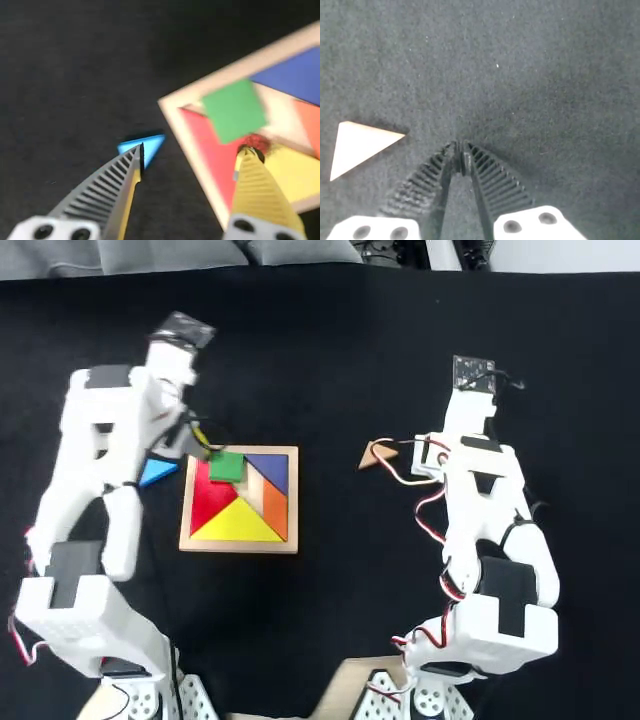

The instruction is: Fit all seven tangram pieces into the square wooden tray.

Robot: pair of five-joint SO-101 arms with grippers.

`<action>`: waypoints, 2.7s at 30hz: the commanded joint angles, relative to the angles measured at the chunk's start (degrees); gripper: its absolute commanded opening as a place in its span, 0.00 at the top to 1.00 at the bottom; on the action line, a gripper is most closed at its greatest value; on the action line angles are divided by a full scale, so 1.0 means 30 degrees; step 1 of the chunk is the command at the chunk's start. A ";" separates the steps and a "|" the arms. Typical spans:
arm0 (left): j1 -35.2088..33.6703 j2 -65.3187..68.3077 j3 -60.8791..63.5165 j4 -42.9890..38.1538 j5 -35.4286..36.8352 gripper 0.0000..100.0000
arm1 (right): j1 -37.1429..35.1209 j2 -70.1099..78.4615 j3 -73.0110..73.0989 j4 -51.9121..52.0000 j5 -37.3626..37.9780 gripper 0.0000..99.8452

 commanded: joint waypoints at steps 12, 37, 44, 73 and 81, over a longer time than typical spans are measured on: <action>0.0952 0.1495 0.2183 -0.3018 -0.0147 0.70 | -0.0381 -0.0103 -0.1011 -0.0176 0.0176 0.99; 0.2271 -0.5802 0.1802 0.2227 0.1114 0.70 | -0.0352 -0.0103 -0.1011 -0.0176 0.0176 0.99; -0.0571 -1.1516 0.7663 0.0703 0.4044 0.70 | -0.0440 -0.2447 -0.1333 0.2608 0.2168 0.99; -0.6139 -1.8725 2.3018 -0.8967 0.9143 0.97 | -1.6000 0.1978 -1.1209 1.1839 0.3810 0.99; -0.6139 -1.8637 2.3048 -0.8967 0.9143 0.97 | -1.6000 0.5670 -1.2850 1.1810 0.3722 0.99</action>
